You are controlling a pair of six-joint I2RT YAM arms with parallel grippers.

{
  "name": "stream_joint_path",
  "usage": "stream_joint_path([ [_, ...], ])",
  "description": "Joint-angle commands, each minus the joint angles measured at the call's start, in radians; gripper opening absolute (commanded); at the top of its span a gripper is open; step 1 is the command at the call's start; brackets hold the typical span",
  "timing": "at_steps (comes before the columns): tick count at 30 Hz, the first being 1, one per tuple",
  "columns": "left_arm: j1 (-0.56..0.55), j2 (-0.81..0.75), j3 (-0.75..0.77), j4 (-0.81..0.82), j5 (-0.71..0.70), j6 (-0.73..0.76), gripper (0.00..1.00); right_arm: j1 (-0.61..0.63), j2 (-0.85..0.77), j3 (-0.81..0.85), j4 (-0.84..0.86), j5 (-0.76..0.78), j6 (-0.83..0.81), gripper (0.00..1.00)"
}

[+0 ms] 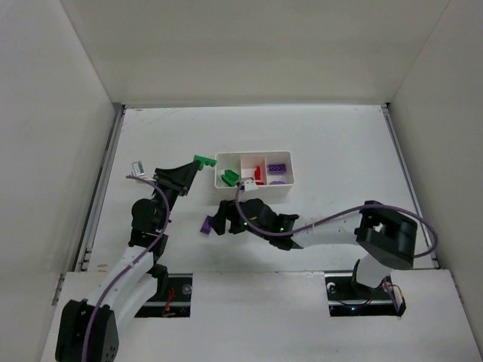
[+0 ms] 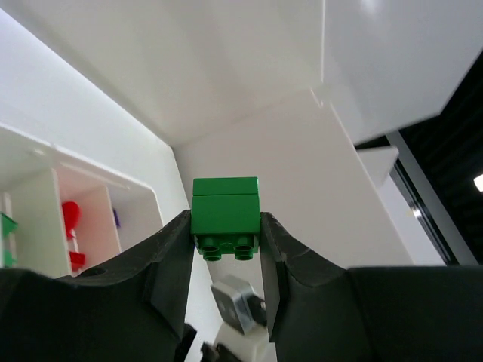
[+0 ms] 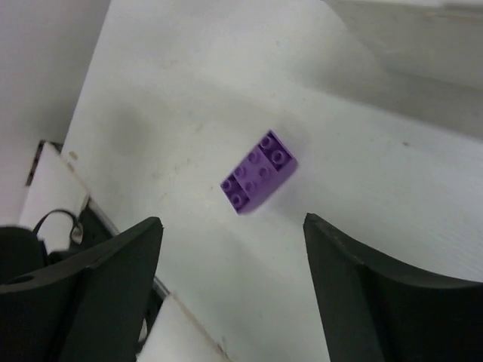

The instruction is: Sort the legos into containers by color

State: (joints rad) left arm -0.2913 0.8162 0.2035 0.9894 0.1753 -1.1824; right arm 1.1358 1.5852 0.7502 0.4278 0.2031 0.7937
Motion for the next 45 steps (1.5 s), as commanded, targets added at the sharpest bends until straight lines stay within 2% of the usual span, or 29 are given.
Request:
stream_joint_path([
  [1,0.082,-0.109,-0.018,-0.181,-0.089,0.003,0.17,0.07,0.116,0.174,-0.158,0.229,-0.071,0.84],
  [3,0.135,-0.167,-0.024,-0.276,-0.109,0.0,0.17,0.092,0.208,0.28,-0.265,0.281,-0.062,0.87],
  [5,0.159,-0.192,-0.033,-0.305,-0.115,-0.005,0.17,0.107,0.28,0.363,-0.351,0.338,-0.051,0.88],
  [10,0.175,-0.21,-0.055,-0.285,-0.08,0.004,0.17,0.12,0.396,0.515,-0.515,0.418,-0.014,0.86],
  [13,0.189,-0.222,-0.068,-0.265,-0.06,0.009,0.17,0.12,0.449,0.573,-0.557,0.437,-0.004,0.82],
  [16,0.214,-0.233,-0.076,-0.264,-0.037,0.007,0.17,0.121,0.487,0.609,-0.561,0.433,-0.002,0.72],
  [19,0.24,-0.235,-0.087,-0.264,-0.014,0.003,0.17,0.126,0.493,0.606,-0.577,0.443,0.001,0.52],
  [22,0.26,-0.221,-0.096,-0.264,0.003,0.001,0.17,0.135,0.418,0.519,-0.561,0.481,0.007,0.34],
  [24,0.252,-0.201,-0.099,-0.252,0.003,0.006,0.17,0.137,0.333,0.448,-0.537,0.493,-0.001,0.29],
  [29,0.205,-0.134,-0.082,-0.209,0.021,0.02,0.17,0.115,0.023,0.255,-0.428,0.475,-0.097,0.3],
  [35,0.157,-0.14,-0.015,-0.235,0.061,0.056,0.17,-0.055,-0.252,0.169,-0.44,0.426,-0.226,0.31],
  [39,0.139,-0.102,0.048,-0.248,0.084,0.069,0.17,-0.204,-0.304,0.153,-0.431,0.363,-0.281,0.31],
  [45,0.102,0.023,0.129,-0.209,0.154,0.093,0.18,-0.359,-0.191,0.179,-0.37,0.326,-0.346,0.32],
])
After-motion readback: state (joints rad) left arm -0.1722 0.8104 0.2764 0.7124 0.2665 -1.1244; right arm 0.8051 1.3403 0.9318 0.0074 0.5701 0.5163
